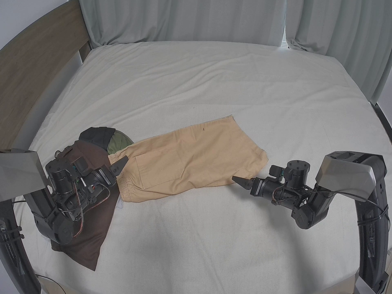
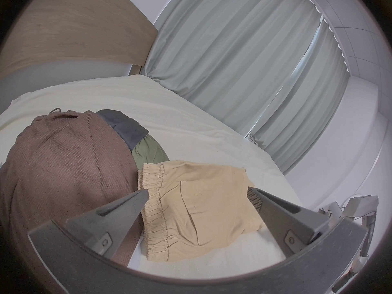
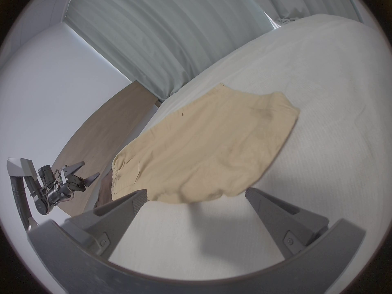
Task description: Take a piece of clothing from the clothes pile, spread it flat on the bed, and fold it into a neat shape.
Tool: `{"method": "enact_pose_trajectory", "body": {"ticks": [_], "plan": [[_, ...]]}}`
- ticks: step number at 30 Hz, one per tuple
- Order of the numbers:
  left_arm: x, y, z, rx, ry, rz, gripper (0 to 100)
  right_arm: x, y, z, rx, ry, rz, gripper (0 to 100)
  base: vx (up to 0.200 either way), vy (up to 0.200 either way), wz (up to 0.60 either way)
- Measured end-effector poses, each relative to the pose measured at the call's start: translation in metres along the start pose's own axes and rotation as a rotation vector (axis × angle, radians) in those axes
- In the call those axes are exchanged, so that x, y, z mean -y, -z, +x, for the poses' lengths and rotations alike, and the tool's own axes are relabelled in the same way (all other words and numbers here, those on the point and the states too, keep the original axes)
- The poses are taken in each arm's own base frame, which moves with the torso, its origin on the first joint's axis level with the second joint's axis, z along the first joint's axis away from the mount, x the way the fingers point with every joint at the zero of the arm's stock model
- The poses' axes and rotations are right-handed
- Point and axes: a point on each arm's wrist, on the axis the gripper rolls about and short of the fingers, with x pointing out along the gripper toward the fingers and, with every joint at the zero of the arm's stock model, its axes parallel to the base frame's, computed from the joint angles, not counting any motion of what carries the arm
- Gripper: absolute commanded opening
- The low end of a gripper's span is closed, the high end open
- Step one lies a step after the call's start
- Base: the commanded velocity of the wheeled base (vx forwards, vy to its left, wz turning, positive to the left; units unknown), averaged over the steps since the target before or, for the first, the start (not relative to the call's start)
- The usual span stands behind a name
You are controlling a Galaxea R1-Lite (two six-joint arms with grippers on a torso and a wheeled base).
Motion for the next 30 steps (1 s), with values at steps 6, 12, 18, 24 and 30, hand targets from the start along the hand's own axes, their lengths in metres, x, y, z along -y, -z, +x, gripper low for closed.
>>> {"method": "enact_pose_trajectory", "body": {"ticks": [6,12,18,24,30], "plan": [[0.0,0.0,0.0,-0.001,0.0,0.0,100,0.002,0.003,0.01,0.008,-0.011,-0.004,100,0.0,0.0,0.0],[0.0,0.001,0.0,-0.002,-0.001,0.0,100,0.0,0.01,0.017,-0.003,-0.022,-0.001,100,0.0,0.0,0.0],[0.0,0.0,0.0,-0.001,-0.002,0.0,100,-0.006,0.014,0.032,0.033,-0.008,0.004,100,0.0,0.0,0.0],[0.0,0.0,0.0,0.0,-0.001,0.0,100,-0.012,0.018,0.054,0.111,-0.007,0.062,100,0.0,0.0,0.0],[0.0,0.0,0.0,0.001,-0.002,0.0,100,-0.022,0.022,0.067,0.154,-0.067,0.141,100,0.0,0.0,0.0]]}}
